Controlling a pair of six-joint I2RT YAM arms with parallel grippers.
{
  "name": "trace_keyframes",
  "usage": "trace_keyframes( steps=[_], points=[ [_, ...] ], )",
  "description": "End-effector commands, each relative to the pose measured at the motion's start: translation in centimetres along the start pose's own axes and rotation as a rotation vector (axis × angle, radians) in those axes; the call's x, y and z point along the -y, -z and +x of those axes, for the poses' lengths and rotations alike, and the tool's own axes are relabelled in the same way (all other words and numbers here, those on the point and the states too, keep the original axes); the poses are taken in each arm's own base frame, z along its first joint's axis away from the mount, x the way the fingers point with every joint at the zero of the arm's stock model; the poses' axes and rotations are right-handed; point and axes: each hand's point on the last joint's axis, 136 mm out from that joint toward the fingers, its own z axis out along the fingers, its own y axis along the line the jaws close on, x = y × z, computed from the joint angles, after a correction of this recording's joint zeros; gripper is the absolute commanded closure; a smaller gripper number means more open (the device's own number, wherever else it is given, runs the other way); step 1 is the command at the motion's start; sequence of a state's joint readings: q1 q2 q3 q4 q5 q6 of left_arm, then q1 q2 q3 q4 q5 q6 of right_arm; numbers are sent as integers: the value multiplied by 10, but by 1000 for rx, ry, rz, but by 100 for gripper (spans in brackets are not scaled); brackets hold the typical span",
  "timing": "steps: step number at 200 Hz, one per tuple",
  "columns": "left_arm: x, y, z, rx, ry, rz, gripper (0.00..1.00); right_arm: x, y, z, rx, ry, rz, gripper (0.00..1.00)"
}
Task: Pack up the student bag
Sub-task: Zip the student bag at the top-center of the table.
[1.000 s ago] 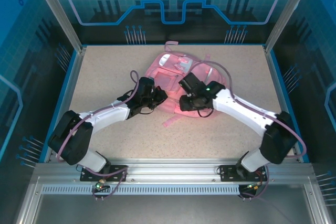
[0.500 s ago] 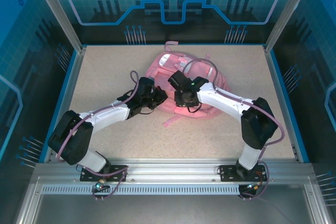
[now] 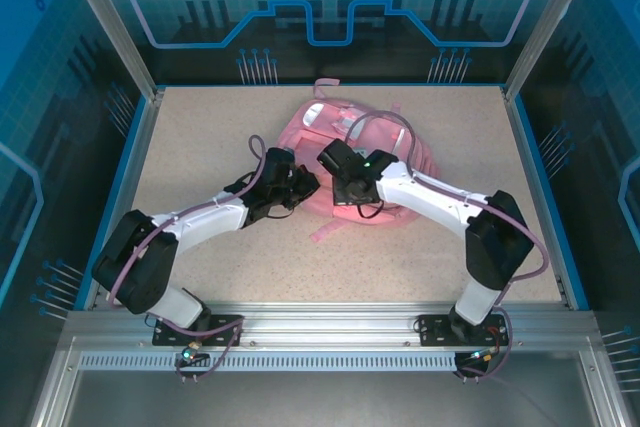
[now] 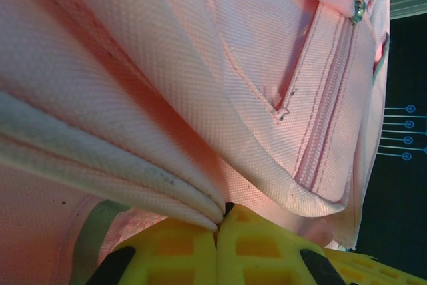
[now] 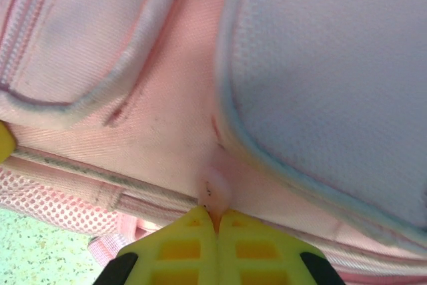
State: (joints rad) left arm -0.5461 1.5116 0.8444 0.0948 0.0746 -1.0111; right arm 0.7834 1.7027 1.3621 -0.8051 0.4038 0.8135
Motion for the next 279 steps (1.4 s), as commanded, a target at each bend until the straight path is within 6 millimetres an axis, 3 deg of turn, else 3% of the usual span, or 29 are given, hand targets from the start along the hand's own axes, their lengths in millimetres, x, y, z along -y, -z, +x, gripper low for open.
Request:
trace_keyframes(
  steps=[1,26,46,67,79,86,119,144,178,211,259,279],
  points=[
    [-6,10,-9,45,-39,-42,100,60,11,15,15,-31,224,100],
    [-6,9,-8,40,-35,-40,100,80,7,32,-12,-61,265,100],
    [0,9,-8,32,-38,-20,100,72,6,33,-25,-52,198,100],
    [5,10,-7,26,-45,4,100,43,14,21,-11,-38,45,100],
    [8,10,-6,16,-49,17,100,28,20,13,-1,-75,-52,75],
    [9,10,-5,13,-50,24,100,20,23,8,1,-102,-104,67],
    [6,8,-1,-1,-35,32,100,2,13,1,-70,-250,-233,54],
    [8,6,2,-17,-28,49,100,-5,1,6,-117,-348,-265,55],
    [10,6,4,-27,-24,68,100,-4,-10,-4,-87,-457,-313,57],
    [11,6,7,-42,-21,82,100,4,-18,-3,-100,-498,-278,58],
    [20,6,12,-65,-29,121,100,-2,-31,-1,-115,-538,-353,61],
    [25,6,15,-77,-37,140,100,-8,-31,-7,-86,-533,-417,71]
  ],
)
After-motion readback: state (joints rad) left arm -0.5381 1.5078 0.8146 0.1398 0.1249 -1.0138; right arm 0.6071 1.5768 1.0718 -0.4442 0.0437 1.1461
